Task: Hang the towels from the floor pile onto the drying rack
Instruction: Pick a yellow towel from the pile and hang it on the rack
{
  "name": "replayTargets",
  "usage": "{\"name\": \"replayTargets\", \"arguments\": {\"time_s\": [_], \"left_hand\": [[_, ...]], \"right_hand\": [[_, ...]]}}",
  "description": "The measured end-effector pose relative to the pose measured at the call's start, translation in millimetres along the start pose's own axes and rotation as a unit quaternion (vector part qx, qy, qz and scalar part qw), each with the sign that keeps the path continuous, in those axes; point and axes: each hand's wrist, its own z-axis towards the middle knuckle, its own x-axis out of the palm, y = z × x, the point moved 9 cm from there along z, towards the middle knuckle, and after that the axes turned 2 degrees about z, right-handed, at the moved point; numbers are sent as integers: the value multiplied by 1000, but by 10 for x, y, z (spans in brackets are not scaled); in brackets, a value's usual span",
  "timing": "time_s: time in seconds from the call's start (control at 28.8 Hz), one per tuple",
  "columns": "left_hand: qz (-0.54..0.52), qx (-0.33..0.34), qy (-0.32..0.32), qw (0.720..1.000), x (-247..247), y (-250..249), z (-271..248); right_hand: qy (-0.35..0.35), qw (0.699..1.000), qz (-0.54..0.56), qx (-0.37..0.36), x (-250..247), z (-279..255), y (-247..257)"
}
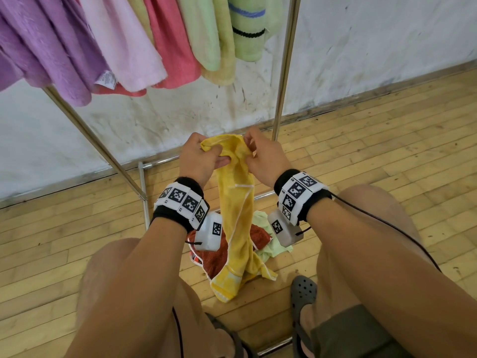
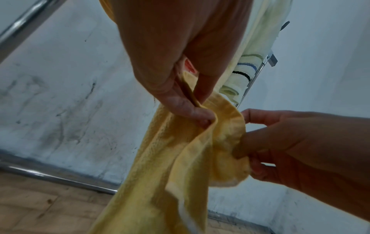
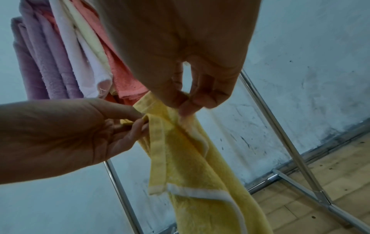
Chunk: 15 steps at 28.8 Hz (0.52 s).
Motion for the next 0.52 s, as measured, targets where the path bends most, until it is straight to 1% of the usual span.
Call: {"name": "replayTargets", "arguments": {"time_s": [0.07,0.14,0.24,0.31,0.42,0.45,0.52], "left_hand": [[-15,0,-7,1000,-16,-26,-2],[-27,-8,-10,1000,-8,-32,-8],[-38,-21,-9,999,27,-7,-14],[-45,-17,5,999,58,-28,-26],[-25,14,55,998,147,-134,-70],[-8,22,62,998,156,-154,-73],[25,36,49,998,107,-175,-52]], "right_hand": [[-33,999,0,17,-97,5,-41],[-34,998,23,37,-102,11,-83],[49,996,62,45,101,-20,-47],[70,995,48,45,175,-35,-50],[52,998,-7,33,148,-35,-48],[47,998,-25,30,131,-34,-49],[45,998,-38,32,95,-13,-56]]}}
